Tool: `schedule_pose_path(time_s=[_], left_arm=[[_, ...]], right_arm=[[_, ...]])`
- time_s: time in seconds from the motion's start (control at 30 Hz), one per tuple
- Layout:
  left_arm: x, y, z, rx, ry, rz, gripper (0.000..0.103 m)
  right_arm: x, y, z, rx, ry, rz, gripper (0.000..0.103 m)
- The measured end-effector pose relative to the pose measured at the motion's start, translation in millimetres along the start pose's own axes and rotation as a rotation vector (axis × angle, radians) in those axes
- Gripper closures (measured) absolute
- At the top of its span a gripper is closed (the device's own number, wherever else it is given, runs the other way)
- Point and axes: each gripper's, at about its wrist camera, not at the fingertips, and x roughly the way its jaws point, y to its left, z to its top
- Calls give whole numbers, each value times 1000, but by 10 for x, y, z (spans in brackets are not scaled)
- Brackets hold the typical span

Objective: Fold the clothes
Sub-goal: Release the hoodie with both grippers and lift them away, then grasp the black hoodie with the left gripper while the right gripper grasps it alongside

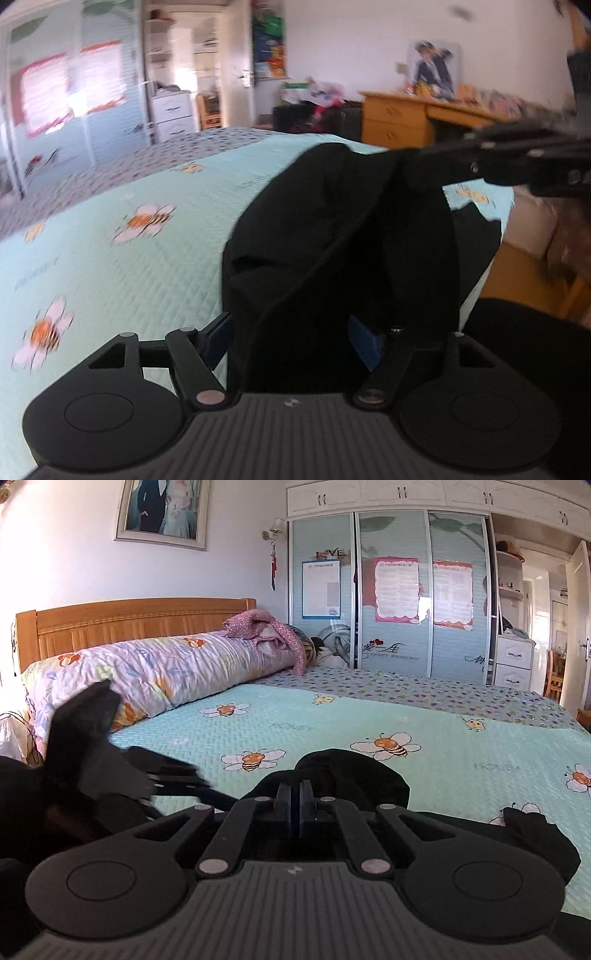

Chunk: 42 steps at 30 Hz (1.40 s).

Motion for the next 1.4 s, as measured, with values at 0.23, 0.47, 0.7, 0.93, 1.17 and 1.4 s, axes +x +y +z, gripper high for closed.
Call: schedule_pose_path(time_s=[0.23,0.47,0.7,0.93,1.17,1.4], left_arm=[[-211,360,5,-181,-137,193,94],[-704,669,-245,-292,-130,340,95],[-722,735,-314,-366,-120,324,95],[-670,704,-129,-380,-157,292,93],[-620,798,-115,-401,-156,295,92],[-521,1014,-19,-412,-152,305,73]], right_arm=[[120,-19,20,22,13,-25,86],[112,89,-137,111,47,-10,35],[169,398,-534,156,221,95,35],[610,442,-711,104,354,35,38],[800,400,-637,214,338,111,94],[879,420,-425,389,223,273,93]])
